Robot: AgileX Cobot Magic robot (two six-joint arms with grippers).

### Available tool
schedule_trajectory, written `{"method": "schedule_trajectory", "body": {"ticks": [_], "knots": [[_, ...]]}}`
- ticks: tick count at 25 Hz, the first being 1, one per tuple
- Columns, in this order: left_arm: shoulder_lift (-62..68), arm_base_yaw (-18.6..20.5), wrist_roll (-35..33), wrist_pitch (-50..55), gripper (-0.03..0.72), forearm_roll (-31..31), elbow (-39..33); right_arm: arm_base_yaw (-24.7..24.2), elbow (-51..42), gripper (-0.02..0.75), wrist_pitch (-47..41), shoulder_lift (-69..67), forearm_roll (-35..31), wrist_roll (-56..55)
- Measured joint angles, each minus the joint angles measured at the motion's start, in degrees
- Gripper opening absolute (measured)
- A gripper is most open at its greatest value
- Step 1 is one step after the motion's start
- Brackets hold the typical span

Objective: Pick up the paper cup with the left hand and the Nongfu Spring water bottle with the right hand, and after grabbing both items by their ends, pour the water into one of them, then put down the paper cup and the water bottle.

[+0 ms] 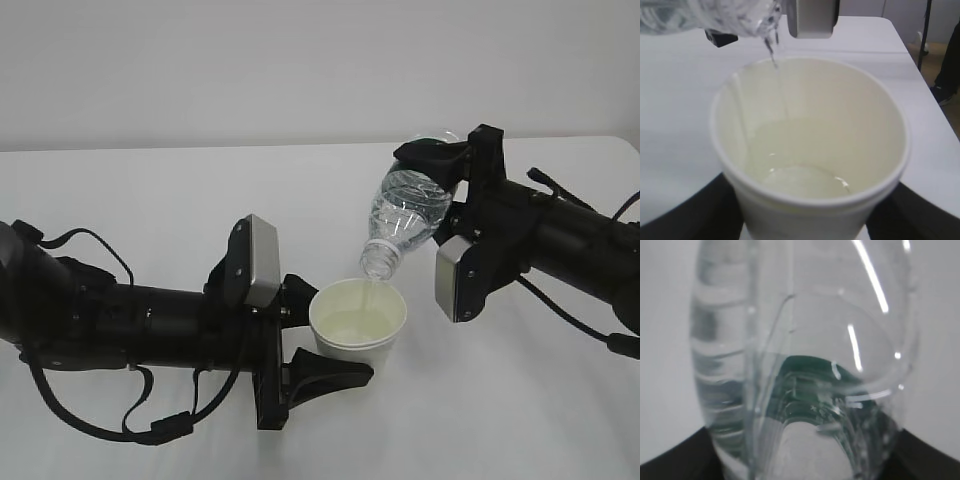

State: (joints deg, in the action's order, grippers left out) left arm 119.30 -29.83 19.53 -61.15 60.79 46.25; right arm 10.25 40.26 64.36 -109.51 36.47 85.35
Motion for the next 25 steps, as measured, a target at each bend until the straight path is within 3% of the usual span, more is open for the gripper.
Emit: {"method": "schedule_trajectory", "body": {"ticks": [25], "knots": [[0.0, 0.0, 0.0, 0.0, 0.481, 0.1, 0.0, 0.0, 0.0, 0.456, 0.0, 0.0, 0.0, 0.1]]}}
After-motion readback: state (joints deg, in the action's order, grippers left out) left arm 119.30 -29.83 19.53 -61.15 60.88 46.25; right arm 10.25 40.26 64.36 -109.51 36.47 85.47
